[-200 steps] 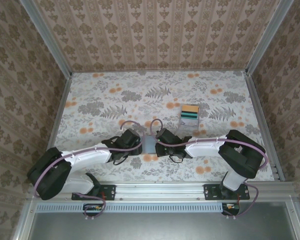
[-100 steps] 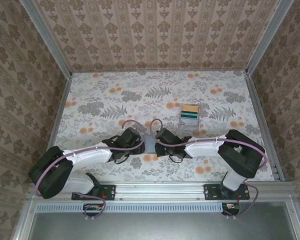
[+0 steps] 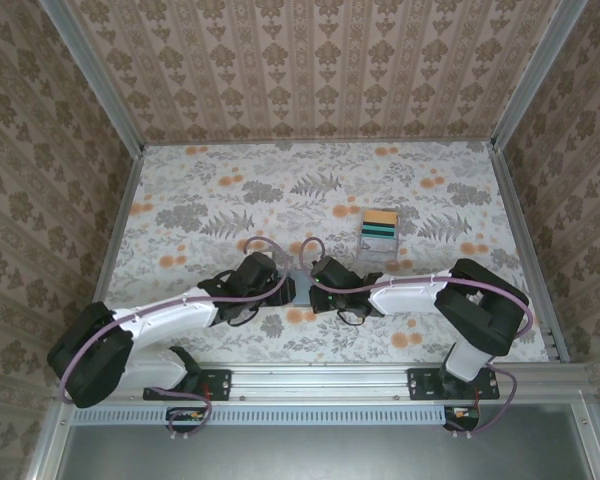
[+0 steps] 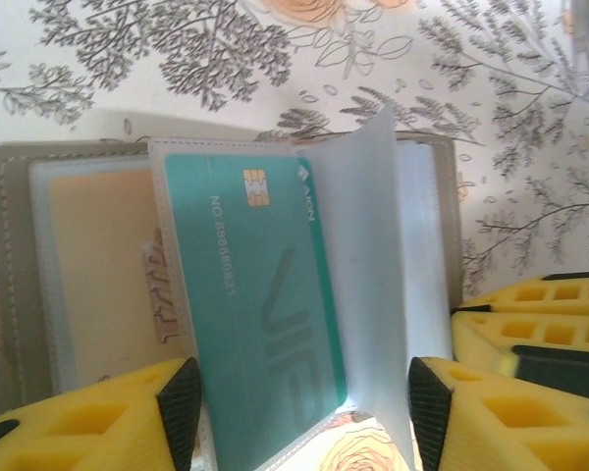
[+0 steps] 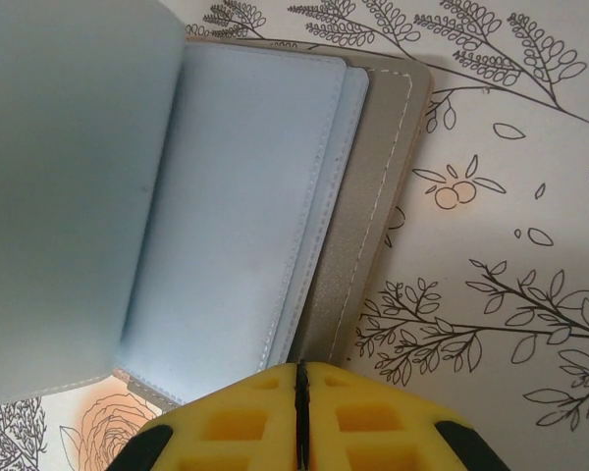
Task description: Take the credit cards out of the card holder
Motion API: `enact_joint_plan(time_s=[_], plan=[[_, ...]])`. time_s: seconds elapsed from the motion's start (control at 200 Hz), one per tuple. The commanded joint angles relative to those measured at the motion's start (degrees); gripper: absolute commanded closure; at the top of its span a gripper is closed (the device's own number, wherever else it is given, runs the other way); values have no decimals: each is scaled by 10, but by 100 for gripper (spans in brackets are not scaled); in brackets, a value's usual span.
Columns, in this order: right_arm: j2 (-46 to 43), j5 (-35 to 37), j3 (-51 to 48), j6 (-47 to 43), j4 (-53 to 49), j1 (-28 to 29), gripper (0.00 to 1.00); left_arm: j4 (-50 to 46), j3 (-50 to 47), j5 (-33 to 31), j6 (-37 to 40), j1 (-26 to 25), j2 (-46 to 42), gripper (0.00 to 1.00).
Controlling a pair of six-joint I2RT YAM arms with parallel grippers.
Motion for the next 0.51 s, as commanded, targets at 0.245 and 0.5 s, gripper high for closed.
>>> enact_joint_plan(time_s=[0.245,0.5], plan=[[-6,29,-9,11,-24,6,86,37,21,30,9,-14,17,43],[-47,45,-9,6,-41,4,80,-24,16,-15,16,0,-8,44]])
